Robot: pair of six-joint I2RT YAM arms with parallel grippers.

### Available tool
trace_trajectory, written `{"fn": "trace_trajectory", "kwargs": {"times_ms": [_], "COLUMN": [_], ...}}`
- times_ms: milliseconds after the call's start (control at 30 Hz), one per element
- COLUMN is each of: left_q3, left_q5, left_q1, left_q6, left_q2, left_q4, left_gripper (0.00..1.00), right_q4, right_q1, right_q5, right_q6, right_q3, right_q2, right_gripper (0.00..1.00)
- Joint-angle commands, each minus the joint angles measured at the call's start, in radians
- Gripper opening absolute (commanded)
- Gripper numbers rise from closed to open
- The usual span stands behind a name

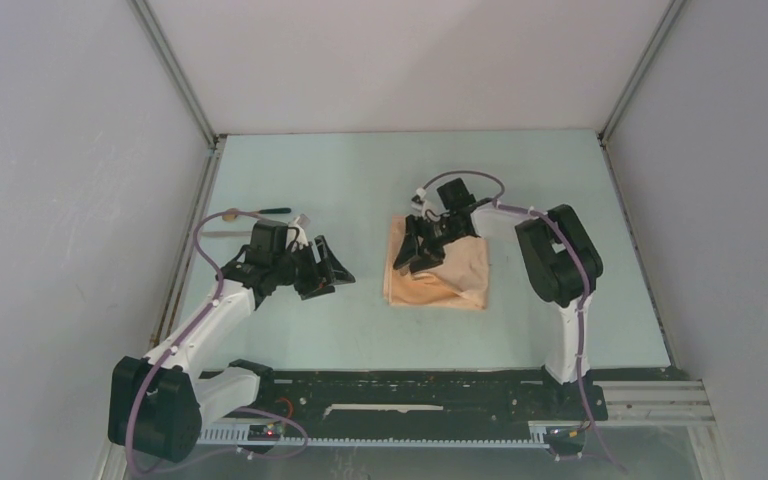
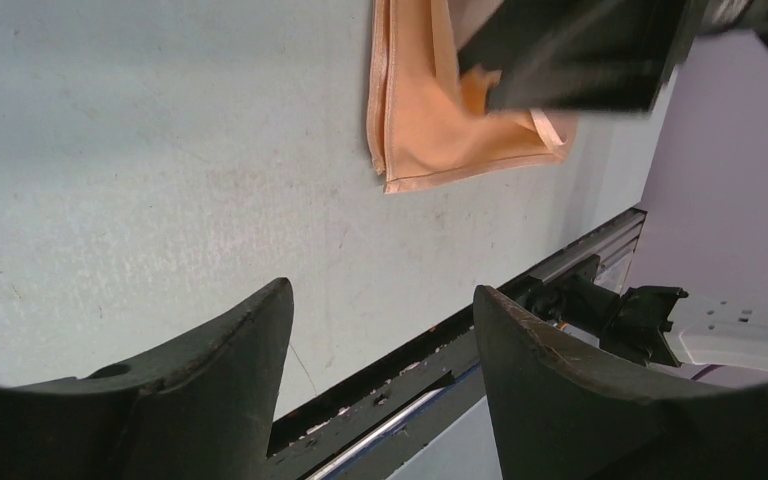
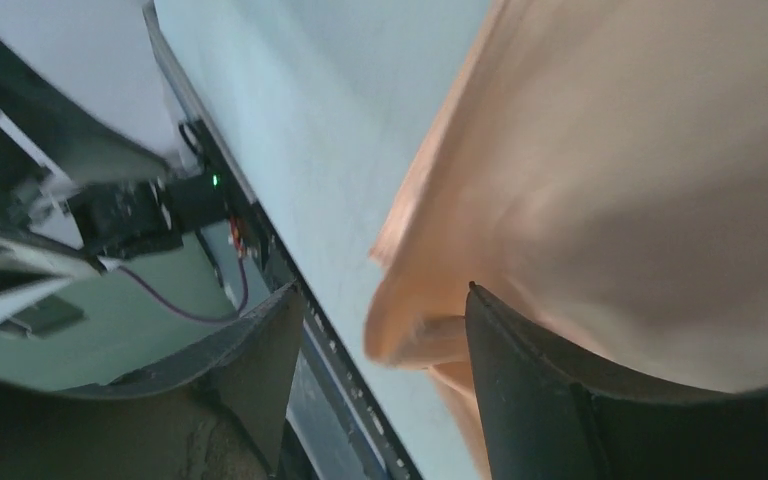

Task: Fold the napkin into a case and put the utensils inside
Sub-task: Smooth out the square-folded napkin at the center of the board, then rotate the square-folded napkin at the center of the board.

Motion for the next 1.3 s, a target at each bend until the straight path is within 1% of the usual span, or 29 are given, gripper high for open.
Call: {"fn": "trace_trajectory", "kwargs": {"times_ms": [0, 67, 133, 200, 267, 300, 400, 433, 533, 633, 667, 733, 800, 867, 933, 1033, 1100, 1167, 1267], "left_q3": [0.023, 0.03, 0.041, 0.052, 0.084, 0.108, 0.208, 0.23, 0.331, 0.414, 0.435, 0.466, 0.481, 0.471, 0.46, 0.433, 0.41, 0.391, 0.364], "left_q5": [0.021, 0.008, 0.007, 0.022, 0.045, 0.053, 0.049, 0.042, -0.041, -0.188, -0.208, -0.202, -0.209, -0.247, -0.27, -0.212, -0.175, -0.175, -0.194], "left_q1": [-0.003, -0.003, -0.003, -0.004, -0.013, -0.022, -0.095, -0.115, -0.214, -0.283, -0.297, -0.312, -0.321, -0.321, -0.322, -0.323, -0.324, -0.324, -0.325], "left_q6": [0.01, 0.018, 0.017, 0.008, 0.012, 0.02, 0.037, 0.043, 0.058, 0.078, 0.084, 0.084, 0.082, 0.084, 0.099, 0.09, 0.062, 0.042, 0.039], "left_q2": [-0.011, -0.001, 0.018, 0.047, 0.105, 0.139, 0.269, 0.317, 0.448, 0.536, 0.568, 0.635, 0.683, 0.69, 0.692, 0.72, 0.731, 0.72, 0.672], "left_q4": [0.014, 0.013, 0.019, 0.038, 0.044, 0.041, 0.034, 0.032, -0.014, -0.05, -0.058, -0.057, -0.055, -0.05, -0.05, -0.02, 0.031, 0.056, 0.076], "left_gripper": [0.72, 0.76, 0.77, 0.8, 0.81, 0.81, 0.82, 0.81, 0.75, 0.74, 0.73, 0.69, 0.63, 0.62, 0.62, 0.6, 0.56, 0.54, 0.55], "right_q4": [0.042, 0.091, 0.134, 0.057, -0.001, -0.014, -0.051, -0.083, -0.21, -0.33, -0.355, -0.367, -0.332, -0.313, -0.306, -0.256, -0.199, -0.139, -0.067], "right_q1": [0.127, 0.127, 0.113, 0.115, 0.109, 0.104, 0.056, 0.038, -0.003, -0.006, -0.007, -0.018, -0.047, -0.078, -0.084, -0.095, -0.115, -0.138, -0.159], "right_q5": [0.002, 0.038, 0.093, 0.219, 0.377, 0.432, 0.545, 0.584, 0.704, 0.83, 0.856, 0.88, 0.856, 0.824, 0.825, 0.795, 0.768, 0.749, 0.712], "right_q6": [0.084, 0.15, 0.199, 0.2, 0.235, 0.259, 0.352, 0.385, 0.477, 0.577, 0.617, 0.667, 0.678, 0.662, 0.661, 0.676, 0.679, 0.682, 0.682], "right_q3": [-0.105, -0.165, -0.218, -0.227, -0.259, -0.285, -0.395, -0.431, -0.514, -0.574, -0.597, -0.661, -0.719, -0.745, -0.758, -0.795, -0.816, -0.831, -0.838], "right_q2": [-0.194, -0.289, -0.385, -0.459, -0.528, -0.567, -0.682, -0.722, -0.837, -0.949, -0.981, -1.043, -1.081, -1.09, -1.088, -1.067, -1.04, -0.995, -0.917], "right_gripper": [0.71, 0.76, 0.79, 0.81, 0.83, 0.83, 0.84, 0.84, 0.81, 0.8, 0.79, 0.75, 0.73, 0.74, 0.74, 0.72, 0.71, 0.67, 0.6]}}
